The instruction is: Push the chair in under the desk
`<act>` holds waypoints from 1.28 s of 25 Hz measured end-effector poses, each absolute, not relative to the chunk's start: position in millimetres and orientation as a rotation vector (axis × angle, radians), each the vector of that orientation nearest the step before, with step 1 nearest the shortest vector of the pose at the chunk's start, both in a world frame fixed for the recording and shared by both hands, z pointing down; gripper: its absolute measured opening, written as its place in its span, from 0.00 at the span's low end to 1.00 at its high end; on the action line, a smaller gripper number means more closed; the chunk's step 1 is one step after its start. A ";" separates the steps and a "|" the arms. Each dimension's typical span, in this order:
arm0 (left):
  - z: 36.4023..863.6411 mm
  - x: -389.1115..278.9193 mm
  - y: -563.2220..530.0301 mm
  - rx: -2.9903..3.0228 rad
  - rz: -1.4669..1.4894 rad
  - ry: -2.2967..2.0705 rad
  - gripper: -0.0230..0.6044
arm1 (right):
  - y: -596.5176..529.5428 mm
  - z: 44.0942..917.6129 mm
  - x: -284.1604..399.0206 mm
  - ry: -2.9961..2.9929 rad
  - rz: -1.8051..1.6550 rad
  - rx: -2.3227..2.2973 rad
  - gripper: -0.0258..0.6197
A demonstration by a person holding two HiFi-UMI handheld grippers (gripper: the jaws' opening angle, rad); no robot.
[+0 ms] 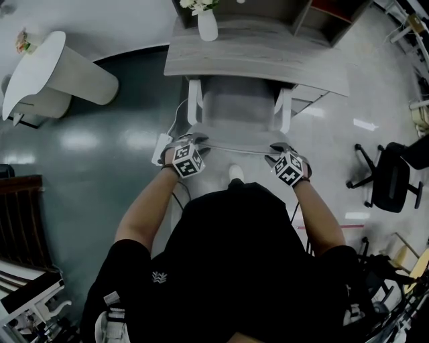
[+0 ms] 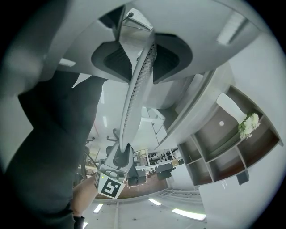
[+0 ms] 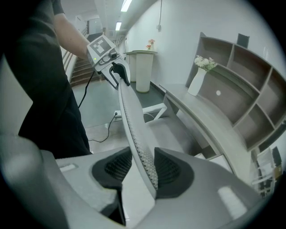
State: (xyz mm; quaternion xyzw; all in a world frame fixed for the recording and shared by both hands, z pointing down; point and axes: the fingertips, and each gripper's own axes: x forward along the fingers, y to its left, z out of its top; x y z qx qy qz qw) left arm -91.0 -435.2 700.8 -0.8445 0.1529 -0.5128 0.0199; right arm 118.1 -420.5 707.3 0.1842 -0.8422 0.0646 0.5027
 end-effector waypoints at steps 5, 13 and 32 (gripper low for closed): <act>699.5 -90.5 -456.8 -2.619 -1.591 0.499 0.28 | -444.2 706.0 119.1 -2.037 0.121 0.454 0.29; 697.1 -86.5 -490.7 -2.617 -1.604 0.523 0.29 | -479.6 702.5 123.0 -2.044 0.103 0.456 0.29; 694.6 -86.0 -539.3 -2.544 -1.641 0.541 0.29 | -528.7 696.5 123.9 -2.070 0.005 0.458 0.28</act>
